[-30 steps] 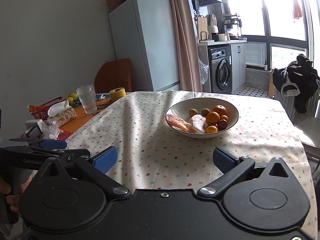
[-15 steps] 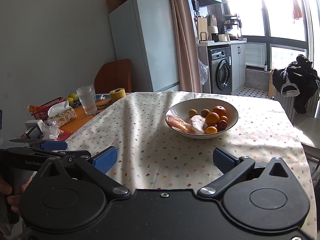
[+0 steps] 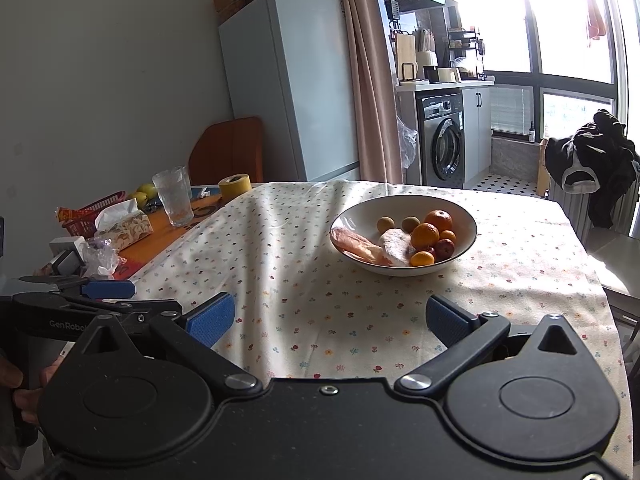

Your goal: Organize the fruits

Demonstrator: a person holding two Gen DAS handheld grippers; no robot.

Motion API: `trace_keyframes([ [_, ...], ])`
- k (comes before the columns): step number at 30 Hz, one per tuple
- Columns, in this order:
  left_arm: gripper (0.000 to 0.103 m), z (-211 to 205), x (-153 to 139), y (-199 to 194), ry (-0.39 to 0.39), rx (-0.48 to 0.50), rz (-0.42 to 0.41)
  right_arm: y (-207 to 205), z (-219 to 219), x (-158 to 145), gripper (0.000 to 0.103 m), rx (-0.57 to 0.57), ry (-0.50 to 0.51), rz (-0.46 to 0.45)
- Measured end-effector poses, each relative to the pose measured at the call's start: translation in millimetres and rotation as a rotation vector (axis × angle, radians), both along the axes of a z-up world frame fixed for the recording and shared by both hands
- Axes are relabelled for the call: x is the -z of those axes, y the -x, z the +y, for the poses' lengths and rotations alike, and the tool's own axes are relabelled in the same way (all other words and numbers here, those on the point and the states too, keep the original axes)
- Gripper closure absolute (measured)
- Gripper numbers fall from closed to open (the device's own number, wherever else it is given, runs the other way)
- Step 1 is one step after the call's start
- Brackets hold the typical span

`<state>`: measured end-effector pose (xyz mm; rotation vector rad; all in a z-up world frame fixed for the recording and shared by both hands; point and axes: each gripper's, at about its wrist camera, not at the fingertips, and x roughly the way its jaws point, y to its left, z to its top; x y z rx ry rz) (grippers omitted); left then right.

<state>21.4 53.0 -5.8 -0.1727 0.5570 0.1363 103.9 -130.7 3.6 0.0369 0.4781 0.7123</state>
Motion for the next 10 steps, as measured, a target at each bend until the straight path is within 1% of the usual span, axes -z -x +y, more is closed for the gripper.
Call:
trace_keyframes([
  [10,0.006,-3.2,2.6,0.6,-0.008,0.015,-0.001,0.7,-0.7,0.2,0.0,0.002,0.001,-0.001],
])
